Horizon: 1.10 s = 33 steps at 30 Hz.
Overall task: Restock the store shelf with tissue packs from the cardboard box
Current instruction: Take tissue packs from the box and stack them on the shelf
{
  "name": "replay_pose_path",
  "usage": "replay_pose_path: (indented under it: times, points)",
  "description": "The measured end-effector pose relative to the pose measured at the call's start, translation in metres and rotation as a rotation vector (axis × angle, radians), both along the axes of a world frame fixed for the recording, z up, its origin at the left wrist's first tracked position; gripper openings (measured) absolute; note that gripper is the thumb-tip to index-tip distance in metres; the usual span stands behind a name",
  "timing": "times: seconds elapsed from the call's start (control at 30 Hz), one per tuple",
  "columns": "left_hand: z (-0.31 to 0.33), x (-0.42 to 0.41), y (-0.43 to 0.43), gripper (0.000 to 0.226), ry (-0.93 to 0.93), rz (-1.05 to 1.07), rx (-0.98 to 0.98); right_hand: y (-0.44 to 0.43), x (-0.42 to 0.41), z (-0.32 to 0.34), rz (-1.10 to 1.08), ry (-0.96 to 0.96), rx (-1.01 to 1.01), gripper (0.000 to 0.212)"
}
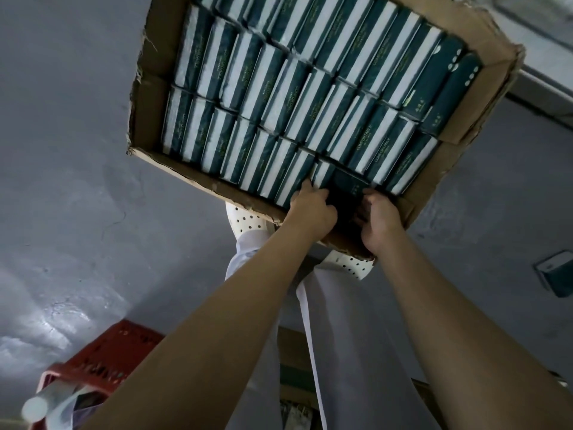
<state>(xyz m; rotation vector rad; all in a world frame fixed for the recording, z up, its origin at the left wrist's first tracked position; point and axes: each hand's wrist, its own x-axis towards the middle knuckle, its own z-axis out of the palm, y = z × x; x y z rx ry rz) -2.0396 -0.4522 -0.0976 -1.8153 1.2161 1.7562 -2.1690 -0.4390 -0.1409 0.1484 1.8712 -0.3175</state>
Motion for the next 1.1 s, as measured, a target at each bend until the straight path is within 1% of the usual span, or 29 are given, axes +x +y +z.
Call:
replay_pose_path:
  times: [0.07, 0.1, 0.2, 0.23, 0.3, 0.33, 0.4, 0.47, 0.53, 0.6, 0.7, 0.8, 0.83, 0.9, 0.93, 1.03, 1.07, 1.1]
  points:
    - [0.0, 0.002, 0.002, 0.048, 0.01, 0.034, -0.012, 0.003, -0.002, 0.003, 0.02, 0.003, -0.019, 0.025]
    - [0.001, 0.003, 0.002, 0.045, 0.016, 0.057, -0.018, 0.006, -0.002, 0.005, 0.008, 0.001, -0.039, 0.026]
    - [0.005, 0.006, 0.002, 0.039, 0.013, 0.101, -0.036, 0.011, -0.001, 0.012, -0.078, -0.063, -0.118, 0.041]
    - [0.007, 0.007, 0.002, 0.039, 0.019, 0.099, -0.04, 0.011, 0.001, 0.014, -0.067, -0.098, -0.118, 0.04]
    - [0.012, 0.007, 0.003, 0.039, 0.036, 0.103, -0.056, 0.008, 0.005, 0.021, -0.033, -0.139, -0.085, 0.029]
    - [0.015, 0.007, 0.003, 0.038, 0.049, 0.118, -0.064, 0.005, 0.007, 0.025, -0.01, -0.148, -0.075, 0.028]
    - [0.023, 0.008, 0.004, 0.038, 0.081, 0.168, -0.094, 0.001, 0.009, 0.034, 0.031, -0.191, -0.1, 0.033]
    - [0.036, 0.011, 0.005, 0.038, 0.113, 0.277, -0.105, -0.004, 0.009, 0.048, 0.027, -0.207, -0.15, 0.037]
    - [0.052, 0.017, 0.005, 0.035, 0.145, 0.464, -0.088, -0.007, 0.006, 0.07, 0.016, -0.186, -0.195, 0.036]
    - [0.071, 0.023, 0.005, 0.03, 0.18, 0.649, -0.081, -0.008, 0.002, 0.092, -0.001, -0.193, -0.204, 0.041]
    - [0.113, 0.027, -0.003, 0.039, 0.218, 0.791, -0.118, -0.012, -0.001, 0.136, 0.035, -0.255, -0.233, 0.039]
    - [0.161, 0.03, -0.016, 0.051, 0.229, 0.735, -0.163, -0.022, 0.001, 0.189, 0.135, -0.298, -0.36, 0.028]
    - [0.182, 0.031, -0.02, 0.051, 0.225, 0.712, -0.184, -0.027, 0.0, 0.213, 0.148, -0.274, -0.395, 0.025]
    - [0.23, 0.033, -0.028, 0.042, 0.23, 0.688, -0.204, -0.034, 0.001, 0.265, 0.143, -0.203, -0.416, 0.021]
    - [0.255, 0.034, -0.032, 0.038, 0.228, 0.679, -0.21, -0.037, 0.002, 0.291, 0.149, -0.184, -0.416, 0.025]
    - [0.328, 0.037, -0.039, 0.031, 0.201, 0.64, -0.282, -0.045, 0.007, 0.371, 0.177, -0.175, -0.418, 0.05]
    - [0.354, 0.038, -0.043, 0.034, 0.185, 0.622, -0.323, -0.048, 0.007, 0.399, 0.173, -0.182, -0.45, 0.048]
    - [0.375, 0.041, -0.047, 0.04, 0.168, 0.606, -0.366, -0.05, 0.008, 0.421, 0.158, -0.198, -0.484, 0.04]
